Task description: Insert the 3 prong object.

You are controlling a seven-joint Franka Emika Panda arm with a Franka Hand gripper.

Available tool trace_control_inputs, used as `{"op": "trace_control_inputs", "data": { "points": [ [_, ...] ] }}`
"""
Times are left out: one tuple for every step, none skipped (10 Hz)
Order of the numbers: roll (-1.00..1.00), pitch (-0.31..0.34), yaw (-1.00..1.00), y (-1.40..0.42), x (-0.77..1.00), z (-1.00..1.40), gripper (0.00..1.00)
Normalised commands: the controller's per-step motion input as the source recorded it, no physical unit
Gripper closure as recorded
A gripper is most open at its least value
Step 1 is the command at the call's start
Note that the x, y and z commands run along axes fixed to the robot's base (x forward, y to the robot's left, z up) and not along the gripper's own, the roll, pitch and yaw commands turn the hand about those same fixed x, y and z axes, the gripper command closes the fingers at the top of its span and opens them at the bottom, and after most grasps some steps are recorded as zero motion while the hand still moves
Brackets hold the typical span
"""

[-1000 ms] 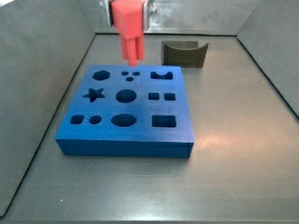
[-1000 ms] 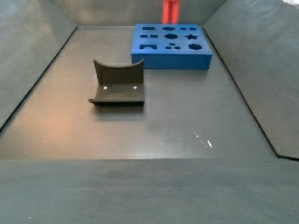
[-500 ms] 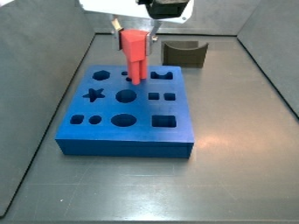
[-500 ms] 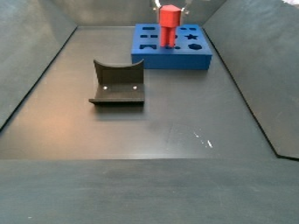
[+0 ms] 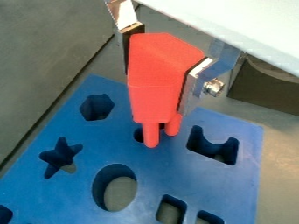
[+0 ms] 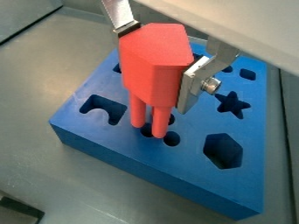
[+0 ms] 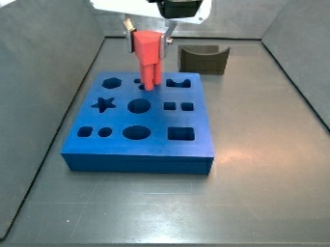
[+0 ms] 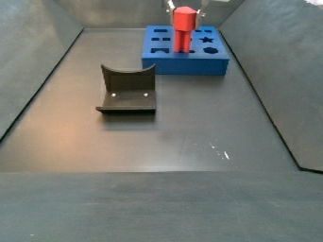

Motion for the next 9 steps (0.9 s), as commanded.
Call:
{"op": "trace_control_inputs", "data": {
  "points": [
    [0.03,0.000,0.00,-0.01,-0.25,-0.13,1.00],
    [0.03,0.011,0.00,0.00,-0.27,-0.18,1.00],
    [0.03,0.011,0.00,0.16,-0.21,-0.21,1.00],
    [0.01,0.000,0.00,0.19,-0.06,-0.27,1.00],
    [0.00,0.010,0.03,0.07,0.10,-0.40,1.00],
    [0.00,0.000,0.05,0.00,0.23,-0.49,1.00],
    [0.00,0.014,0.04,-0.13,0.28,-0.47,1.00],
    [-0.01,0.007,0.02,-0.19,0.22,-0.43,1.00],
    [-0.01,0.000,0.03,-0.17,0.13,-0.43,1.00]
  ]
}}
